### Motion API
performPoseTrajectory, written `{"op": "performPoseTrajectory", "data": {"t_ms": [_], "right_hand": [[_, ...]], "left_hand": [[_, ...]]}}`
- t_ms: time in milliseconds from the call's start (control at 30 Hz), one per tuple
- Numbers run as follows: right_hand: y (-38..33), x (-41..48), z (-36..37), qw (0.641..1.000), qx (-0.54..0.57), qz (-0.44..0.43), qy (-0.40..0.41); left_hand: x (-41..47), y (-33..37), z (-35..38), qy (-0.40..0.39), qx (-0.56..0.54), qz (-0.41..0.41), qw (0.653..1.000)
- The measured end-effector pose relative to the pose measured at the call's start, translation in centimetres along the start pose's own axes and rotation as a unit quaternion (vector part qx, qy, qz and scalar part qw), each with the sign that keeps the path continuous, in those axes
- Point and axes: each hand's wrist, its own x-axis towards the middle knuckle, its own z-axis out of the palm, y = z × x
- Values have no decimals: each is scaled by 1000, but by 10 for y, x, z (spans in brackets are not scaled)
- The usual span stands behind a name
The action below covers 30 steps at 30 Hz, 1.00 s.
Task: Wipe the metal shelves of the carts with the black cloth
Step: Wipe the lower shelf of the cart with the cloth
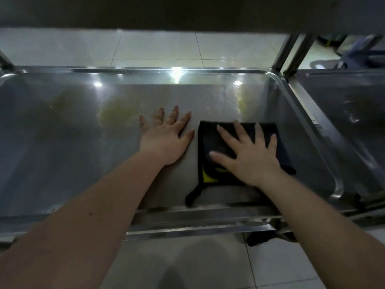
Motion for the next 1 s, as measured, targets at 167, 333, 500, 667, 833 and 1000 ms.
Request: {"op": "performPoseTrajectory", "data": {"t_ms": [167, 333, 500, 667, 833, 1000], "right_hand": [[20, 117, -34, 997, 38, 67, 25], [11, 152, -43, 995, 23, 91, 35], [16, 89, -20, 998, 24, 46, 34], [8, -26, 6, 1000, -12, 13, -3], [38, 27, -8, 999, -27, 28, 28], [57, 135, -39, 994, 12, 94, 51]], "left_hand": [[4, -1, 1, 2, 0, -4, 1000], [8, -3, 0, -5, -5, -7, 1000], [7, -2, 1, -8, 1, -8, 1000], [6, -1, 3, 4, 5, -8, 1000], [6, 0, 3, 3, 6, -3, 1000], [7, -2, 3, -2, 9, -1, 1000]]}}
